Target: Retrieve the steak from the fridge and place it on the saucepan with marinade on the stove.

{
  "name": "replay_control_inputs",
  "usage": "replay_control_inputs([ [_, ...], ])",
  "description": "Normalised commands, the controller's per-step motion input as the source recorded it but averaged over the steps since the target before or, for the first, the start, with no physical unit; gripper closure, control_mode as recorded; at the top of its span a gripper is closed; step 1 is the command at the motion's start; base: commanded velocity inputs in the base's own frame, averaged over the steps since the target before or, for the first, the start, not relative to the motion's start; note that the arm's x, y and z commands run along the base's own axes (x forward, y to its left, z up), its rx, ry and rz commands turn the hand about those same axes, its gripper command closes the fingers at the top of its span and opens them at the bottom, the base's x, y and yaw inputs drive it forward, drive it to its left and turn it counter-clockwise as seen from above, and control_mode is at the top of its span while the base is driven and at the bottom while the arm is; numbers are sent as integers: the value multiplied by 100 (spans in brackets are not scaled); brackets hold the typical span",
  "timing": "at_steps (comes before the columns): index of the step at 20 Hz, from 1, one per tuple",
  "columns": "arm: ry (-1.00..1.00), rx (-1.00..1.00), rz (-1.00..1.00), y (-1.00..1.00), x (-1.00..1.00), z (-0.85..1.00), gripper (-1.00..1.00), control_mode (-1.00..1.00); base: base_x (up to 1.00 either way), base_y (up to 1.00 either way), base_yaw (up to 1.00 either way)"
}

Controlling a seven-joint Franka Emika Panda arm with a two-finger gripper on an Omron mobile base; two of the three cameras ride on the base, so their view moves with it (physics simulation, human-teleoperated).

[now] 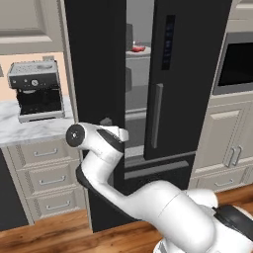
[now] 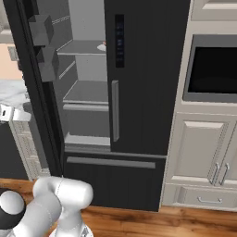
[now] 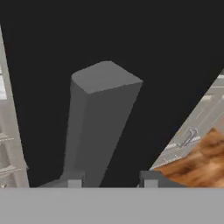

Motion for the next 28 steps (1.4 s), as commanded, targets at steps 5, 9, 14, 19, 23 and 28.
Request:
replay_control_inputs([
  [5,-2,0,2,-83,-100,53,-100,-100,0,0,0],
  [9,-2,1,2,-87,-100,52,-100,-100,0,0,0],
  [14,3,1,6,-100,-74,35,-100,-100,0,0,0],
  [19,21,14,21,-100,-3,16,-100,-100,0,0,0],
  [23,16,17,32,-100,21,4,-100,-100,0,0,0],
  [28,0,22,16,-88,90,-1,-100,-100,0,0,0],
])
